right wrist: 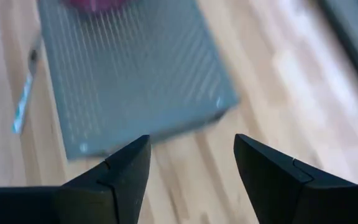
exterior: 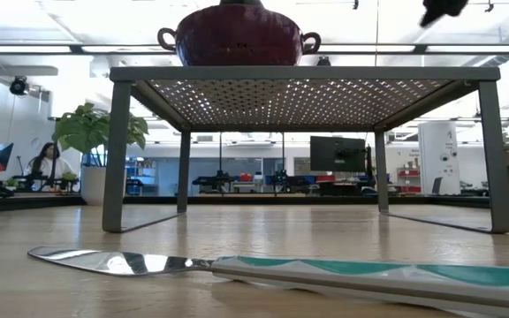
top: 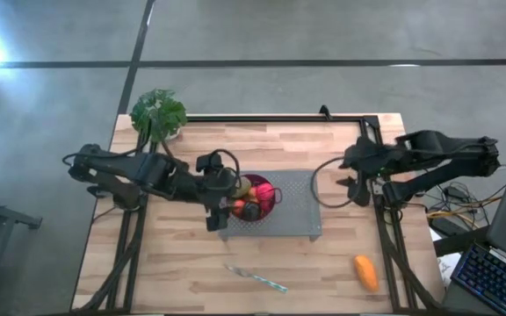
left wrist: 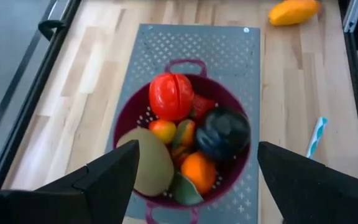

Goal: Pick & Place Fruit
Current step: Put the mango into the purple strainer bowl

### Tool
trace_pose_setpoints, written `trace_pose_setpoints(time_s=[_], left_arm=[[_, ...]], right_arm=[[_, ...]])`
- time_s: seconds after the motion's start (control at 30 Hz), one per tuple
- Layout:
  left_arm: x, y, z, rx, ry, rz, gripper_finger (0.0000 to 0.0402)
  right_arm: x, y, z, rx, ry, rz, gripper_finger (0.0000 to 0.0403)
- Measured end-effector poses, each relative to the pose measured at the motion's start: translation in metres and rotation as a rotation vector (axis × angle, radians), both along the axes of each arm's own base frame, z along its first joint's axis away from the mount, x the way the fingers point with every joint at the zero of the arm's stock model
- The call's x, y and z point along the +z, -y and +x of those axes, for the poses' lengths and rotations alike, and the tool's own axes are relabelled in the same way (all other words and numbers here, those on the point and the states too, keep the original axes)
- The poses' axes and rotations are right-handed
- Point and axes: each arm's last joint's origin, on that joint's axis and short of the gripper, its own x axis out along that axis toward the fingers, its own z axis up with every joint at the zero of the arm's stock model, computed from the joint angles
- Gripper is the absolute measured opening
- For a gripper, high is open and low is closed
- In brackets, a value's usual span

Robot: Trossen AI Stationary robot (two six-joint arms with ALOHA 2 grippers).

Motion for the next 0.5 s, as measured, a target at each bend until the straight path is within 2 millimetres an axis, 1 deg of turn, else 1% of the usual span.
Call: trace_pose_setpoints(time_s=[0.1, 0.23, 0.4, 0.5], left_arm=[[-0.003, 0.003, -0.005, 0.016, 0.001, 0.014, 0.033], [-0.008, 0.009, -0.014, 0.035, 0.019, 0.031, 0.033], [-0.017, 0.014, -0.027, 0.047, 0.061, 0.046, 0.033], [-0.023, 0.013, -0.033, 0.046, 0.093, 0.043, 0.033]], right_arm=[[-0.016, -0.007, 0.004, -0.004, -0.102, 0.054, 0.0231], [-0.035, -0.022, 0.005, -0.001, -0.182, 0.104, 0.0244], [-0.058, -0.045, -0.004, -0.018, -0.273, 0.176, 0.0257], [-0.07, -0.058, -0.012, -0.052, -0.315, 0.204, 0.0262]])
